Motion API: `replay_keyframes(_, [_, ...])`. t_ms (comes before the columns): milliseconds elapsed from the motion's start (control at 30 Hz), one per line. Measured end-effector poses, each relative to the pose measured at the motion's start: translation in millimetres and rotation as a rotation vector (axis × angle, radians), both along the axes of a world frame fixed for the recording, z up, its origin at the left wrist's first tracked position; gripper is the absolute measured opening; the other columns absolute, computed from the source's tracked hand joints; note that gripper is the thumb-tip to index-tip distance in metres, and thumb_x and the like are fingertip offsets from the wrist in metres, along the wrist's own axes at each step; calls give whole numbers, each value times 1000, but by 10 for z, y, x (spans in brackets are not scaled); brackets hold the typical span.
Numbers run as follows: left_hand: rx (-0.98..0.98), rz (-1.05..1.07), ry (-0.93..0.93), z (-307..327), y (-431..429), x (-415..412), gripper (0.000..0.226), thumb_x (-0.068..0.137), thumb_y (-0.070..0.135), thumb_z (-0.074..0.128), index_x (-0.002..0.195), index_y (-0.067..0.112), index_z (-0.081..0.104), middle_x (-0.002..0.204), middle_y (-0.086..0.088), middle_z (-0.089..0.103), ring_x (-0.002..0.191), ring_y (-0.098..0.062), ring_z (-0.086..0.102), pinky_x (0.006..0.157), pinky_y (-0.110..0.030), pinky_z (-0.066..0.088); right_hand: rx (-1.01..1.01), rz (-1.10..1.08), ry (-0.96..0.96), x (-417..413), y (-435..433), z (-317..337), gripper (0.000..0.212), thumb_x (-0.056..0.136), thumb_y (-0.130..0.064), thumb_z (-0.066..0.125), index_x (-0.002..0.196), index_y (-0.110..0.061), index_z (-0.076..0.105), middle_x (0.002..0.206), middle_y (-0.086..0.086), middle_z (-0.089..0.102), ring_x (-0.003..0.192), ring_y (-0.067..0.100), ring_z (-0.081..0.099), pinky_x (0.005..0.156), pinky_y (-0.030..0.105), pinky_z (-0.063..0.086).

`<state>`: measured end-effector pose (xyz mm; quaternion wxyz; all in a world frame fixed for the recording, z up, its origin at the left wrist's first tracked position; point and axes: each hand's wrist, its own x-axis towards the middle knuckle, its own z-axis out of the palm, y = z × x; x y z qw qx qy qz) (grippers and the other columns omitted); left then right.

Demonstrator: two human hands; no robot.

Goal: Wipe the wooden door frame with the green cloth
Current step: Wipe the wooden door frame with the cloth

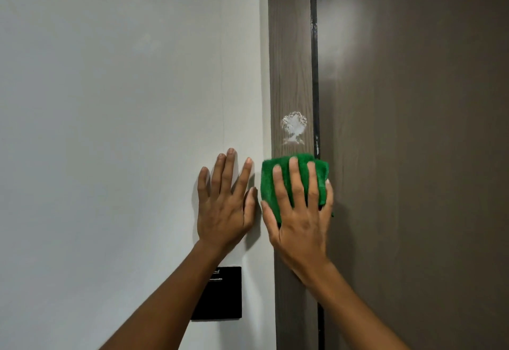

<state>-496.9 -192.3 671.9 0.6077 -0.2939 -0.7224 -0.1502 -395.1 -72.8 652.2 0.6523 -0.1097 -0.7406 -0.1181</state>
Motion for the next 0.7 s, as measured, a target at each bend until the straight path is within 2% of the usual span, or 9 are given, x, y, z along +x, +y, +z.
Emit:
replay_keyframes(133, [10,-4,20,-5,-14,12,60,99,44,28,155,23,17,164,-10,11,152,-25,8,120,-53,17,-62,35,-16,162,168,-415,63,97,-46,38,152,-20,25,161,8,20,149,30,15,115,60,23])
replay_keyframes(333, [13,-7,12,-8,-2,14,60,99,45,24,155,24,16,165,-10,10,152,-25,7,121,-53,16,-267,80,72,106,2,152,65,95,-45,37,154,-25,17,163,6,14,150,27,8,117,57,17])
replay_keyframes(433, [1,-9,5,4,-2,7,60,99,45,24,155,24,15,165,-10,9,152,-25,5,121,-53,14,-173,2,34,9,-140,235,65,98,-49,36,154,-25,17,163,7,16,150,29,9,118,58,11])
replay_keyframes(533, [-5,-11,-3,0,-16,4,61,99,46,25,155,24,14,165,-10,8,152,-25,5,121,-53,14,-46,-19,-27,34,-108,-119,63,97,-45,41,153,-23,22,162,8,20,150,29,14,117,61,15])
replay_keyframes(633, [3,-12,6,-10,-14,5,61,99,44,28,155,24,15,165,-10,9,152,-25,6,121,-53,16,-82,42,-43,129,20,-460,63,95,-43,42,152,-22,26,161,7,19,150,28,12,116,59,19])
replay_keyframes(700, [7,-3,15,-1,-8,12,60,99,44,27,155,23,16,165,-10,10,152,-26,7,120,-54,18,-123,66,-27,150,57,-387,62,95,-43,39,152,-22,26,161,7,18,150,28,10,117,58,19])
